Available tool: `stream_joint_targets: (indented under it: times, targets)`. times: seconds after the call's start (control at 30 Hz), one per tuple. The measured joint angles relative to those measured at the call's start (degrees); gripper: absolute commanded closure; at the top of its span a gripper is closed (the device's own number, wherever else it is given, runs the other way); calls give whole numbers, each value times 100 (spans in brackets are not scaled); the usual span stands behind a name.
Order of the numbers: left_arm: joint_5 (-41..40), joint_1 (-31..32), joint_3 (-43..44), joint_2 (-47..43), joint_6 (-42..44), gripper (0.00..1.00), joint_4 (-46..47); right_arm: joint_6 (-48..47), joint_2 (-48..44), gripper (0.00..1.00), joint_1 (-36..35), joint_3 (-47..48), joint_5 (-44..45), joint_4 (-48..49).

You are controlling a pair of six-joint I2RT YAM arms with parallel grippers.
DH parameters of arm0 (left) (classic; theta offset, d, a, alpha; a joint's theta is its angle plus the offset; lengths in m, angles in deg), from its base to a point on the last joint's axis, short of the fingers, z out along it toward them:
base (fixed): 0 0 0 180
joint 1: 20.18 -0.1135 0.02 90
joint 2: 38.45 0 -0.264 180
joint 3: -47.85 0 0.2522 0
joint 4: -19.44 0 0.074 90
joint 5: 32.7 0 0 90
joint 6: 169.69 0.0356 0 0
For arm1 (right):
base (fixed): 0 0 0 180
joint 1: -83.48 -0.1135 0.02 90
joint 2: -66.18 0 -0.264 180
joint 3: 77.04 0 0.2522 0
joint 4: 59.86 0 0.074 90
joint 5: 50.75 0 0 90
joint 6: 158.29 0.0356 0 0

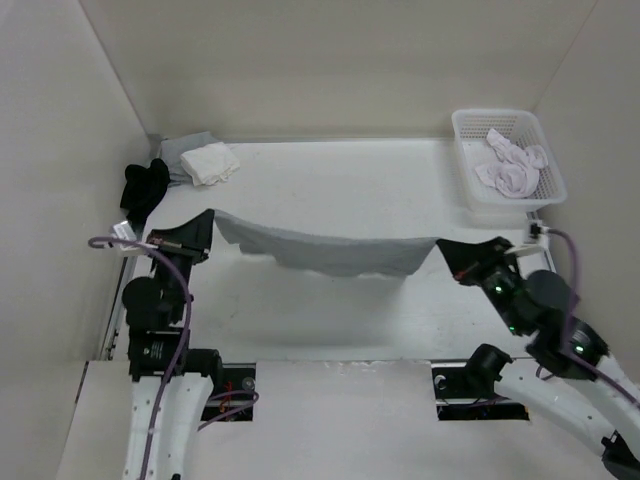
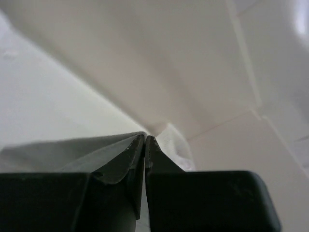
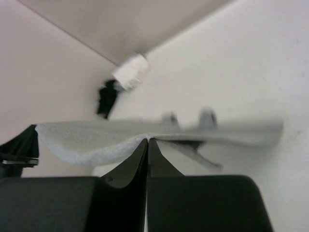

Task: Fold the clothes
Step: Fold the tank top

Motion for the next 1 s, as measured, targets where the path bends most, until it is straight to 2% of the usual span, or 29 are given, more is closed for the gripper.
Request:
stream_joint_targets:
  times: [0.17, 0.33, 0.4, 0.5, 0.6, 0.67, 0.77, 0.87, 1.0]
  targets:
    - [-177, 461, 1298, -610, 236, 100, -761, -302, -452, 99, -960, 1609, 861, -1097]
    - [-328, 575, 1453, -529, 350, 100, -1261, -717, -118, 98, -1270, 1963, 1320, -1349]
    - [-378, 555, 1294, -289, 387, 100, -1244, -925, 310, 99, -929, 1781, 1178, -1150]
    - [-476, 404, 837, 474, 404, 100, -870, -1110, 1233, 99, 203, 1226, 343, -474]
    - [-581, 240, 472, 1923, 393, 100, -315, -1097, 2649, 99, 1580, 710, -824, 439]
    - [-627, 179, 459, 3064, 356, 100, 133, -1040, 3705, 99, 2153, 660, -1368, 914]
    - [-638, 125, 632, 4710, 275, 100, 649, -973, 5169, 99, 2669, 922, -1954, 1381]
    - [-566, 61, 1266, 5995, 136, 100, 872, -922, 6238, 99, 2977, 1624, -2396, 1545]
    - [-409, 15, 2083, 6612, 11, 99, 1231, -890, 6585, 99, 3257, 2238, -2706, 1829]
